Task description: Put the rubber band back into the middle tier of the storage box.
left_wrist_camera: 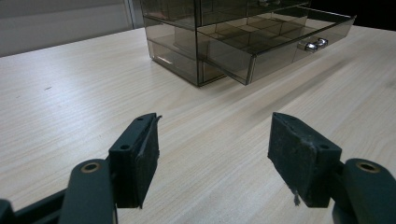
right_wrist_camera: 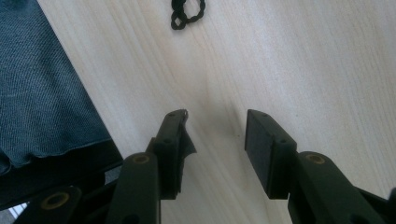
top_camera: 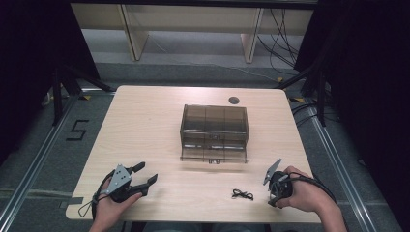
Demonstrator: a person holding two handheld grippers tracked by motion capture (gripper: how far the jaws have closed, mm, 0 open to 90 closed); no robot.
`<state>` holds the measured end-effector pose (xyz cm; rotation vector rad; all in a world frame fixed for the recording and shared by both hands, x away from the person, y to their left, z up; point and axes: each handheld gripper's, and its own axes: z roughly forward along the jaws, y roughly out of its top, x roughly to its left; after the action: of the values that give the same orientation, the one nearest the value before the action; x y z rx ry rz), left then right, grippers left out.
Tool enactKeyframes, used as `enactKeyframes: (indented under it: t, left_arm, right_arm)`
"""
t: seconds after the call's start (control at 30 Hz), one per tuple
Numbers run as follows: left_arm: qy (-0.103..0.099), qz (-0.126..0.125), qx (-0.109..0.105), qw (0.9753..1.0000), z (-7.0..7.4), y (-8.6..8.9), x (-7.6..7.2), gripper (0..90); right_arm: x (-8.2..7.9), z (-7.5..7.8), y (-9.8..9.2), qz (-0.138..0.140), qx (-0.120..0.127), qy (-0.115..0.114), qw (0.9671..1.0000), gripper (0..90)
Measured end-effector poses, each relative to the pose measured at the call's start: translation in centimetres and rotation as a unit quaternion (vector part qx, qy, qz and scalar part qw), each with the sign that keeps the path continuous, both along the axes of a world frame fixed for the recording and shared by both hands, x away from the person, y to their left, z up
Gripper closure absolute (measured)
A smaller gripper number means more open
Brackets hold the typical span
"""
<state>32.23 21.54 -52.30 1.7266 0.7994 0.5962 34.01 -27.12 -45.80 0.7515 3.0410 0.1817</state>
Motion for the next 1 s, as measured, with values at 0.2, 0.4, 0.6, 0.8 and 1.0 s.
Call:
enactKeyframes:
  t: [0.2,0.4,0.6,0.8,1.0]
  left_arm:
    - [0.001,0.0,0.002,1.0,0.0,0.0,-0.1,33.1]
    - [-0.001,0.0,-0.002,1.0,0.0,0.0,0.0,33.1]
    - [0.002,0.001,0.001,1.0,0.0,0.1,-0.1,33.1]
    - [0.0,0.0,-0.001,1.0,0.0,0.0,-0.1,33.1]
    - [0.0,-0.001,-0.001,1.0,0.0,0.0,0.0,33.1]
  right_arm:
    - [-0.1,0.4,0.3,-0.005,-0.014,0.005,0.9999,59.0]
    - [0.3,0.2,0.8,0.002,-0.029,0.007,0.9996,58.5]
    - [0.7,0.2,1.2,0.017,-0.031,0.006,0.9994,58.6]
    - [0.9,0.2,1.7,0.024,-0.036,0.01,0.999,58.7]
    - [1.2,0.5,2.4,0.027,-0.045,0.009,0.9986,58.9]
